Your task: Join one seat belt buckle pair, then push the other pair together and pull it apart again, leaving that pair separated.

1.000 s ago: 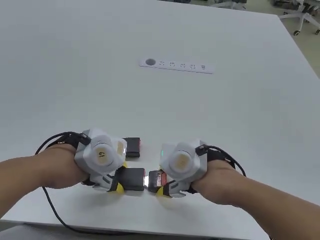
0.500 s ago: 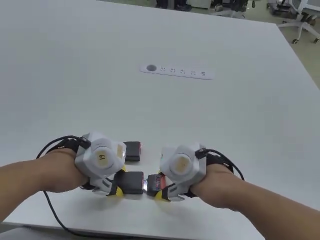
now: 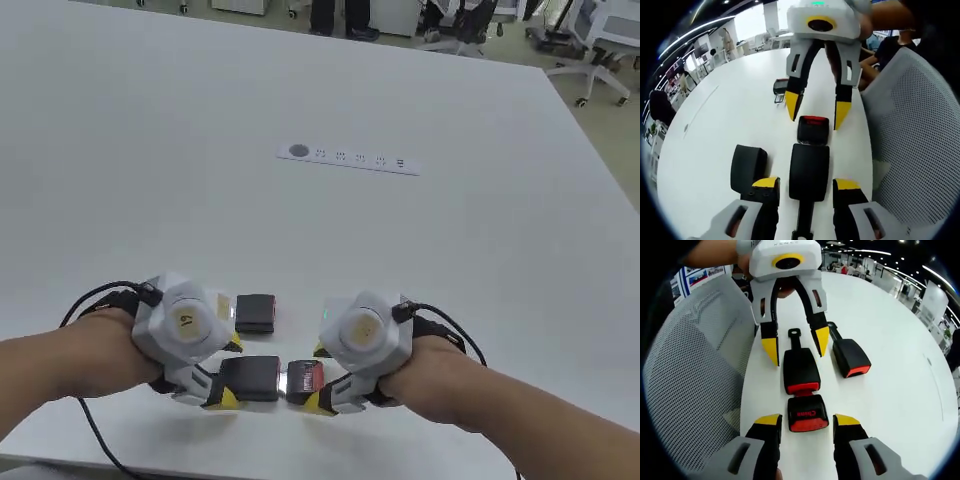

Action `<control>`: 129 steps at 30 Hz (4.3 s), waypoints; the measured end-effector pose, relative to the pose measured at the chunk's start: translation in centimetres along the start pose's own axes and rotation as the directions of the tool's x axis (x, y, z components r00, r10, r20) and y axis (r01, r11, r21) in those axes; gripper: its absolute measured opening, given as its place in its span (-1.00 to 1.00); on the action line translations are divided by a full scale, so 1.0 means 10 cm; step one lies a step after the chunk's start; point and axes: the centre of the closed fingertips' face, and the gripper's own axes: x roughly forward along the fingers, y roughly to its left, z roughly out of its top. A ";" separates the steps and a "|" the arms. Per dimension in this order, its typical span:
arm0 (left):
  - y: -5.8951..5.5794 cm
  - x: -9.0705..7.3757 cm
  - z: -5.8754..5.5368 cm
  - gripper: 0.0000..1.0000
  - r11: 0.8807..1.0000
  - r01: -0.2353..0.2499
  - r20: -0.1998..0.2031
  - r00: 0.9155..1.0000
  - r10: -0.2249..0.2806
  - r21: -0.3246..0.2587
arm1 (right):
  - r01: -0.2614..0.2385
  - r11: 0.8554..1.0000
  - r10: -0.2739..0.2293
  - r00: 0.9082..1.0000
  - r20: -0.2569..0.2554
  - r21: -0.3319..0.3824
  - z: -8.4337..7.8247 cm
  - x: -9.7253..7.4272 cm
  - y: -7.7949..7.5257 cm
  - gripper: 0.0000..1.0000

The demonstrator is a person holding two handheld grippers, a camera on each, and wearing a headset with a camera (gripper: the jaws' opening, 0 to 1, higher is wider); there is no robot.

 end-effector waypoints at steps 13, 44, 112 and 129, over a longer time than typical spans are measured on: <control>0.39 -0.20 0.23 -0.15 0.998 -0.065 0.054 0.996 0.065 0.001 | 0.049 0.998 -0.050 0.999 -0.006 -0.034 -0.09 -0.23 -0.31 -0.28; 0.89 0.24 -0.06 -0.24 0.998 0.040 -0.038 0.999 -0.039 0.043 | 0.027 0.998 -0.034 0.989 -0.146 -0.048 -0.95 -0.39 -1.01 -0.32; 0.88 0.31 -0.04 -0.32 0.994 0.075 -0.065 0.995 -0.071 0.076 | -0.009 0.997 0.006 0.999 -0.040 -0.081 0.09 0.28 -0.92 -0.37; 0.88 0.32 -0.02 -0.35 0.992 0.088 -0.053 0.995 -0.083 0.089 | -0.019 0.995 0.014 0.999 -0.049 -0.100 0.10 0.29 -0.93 -0.41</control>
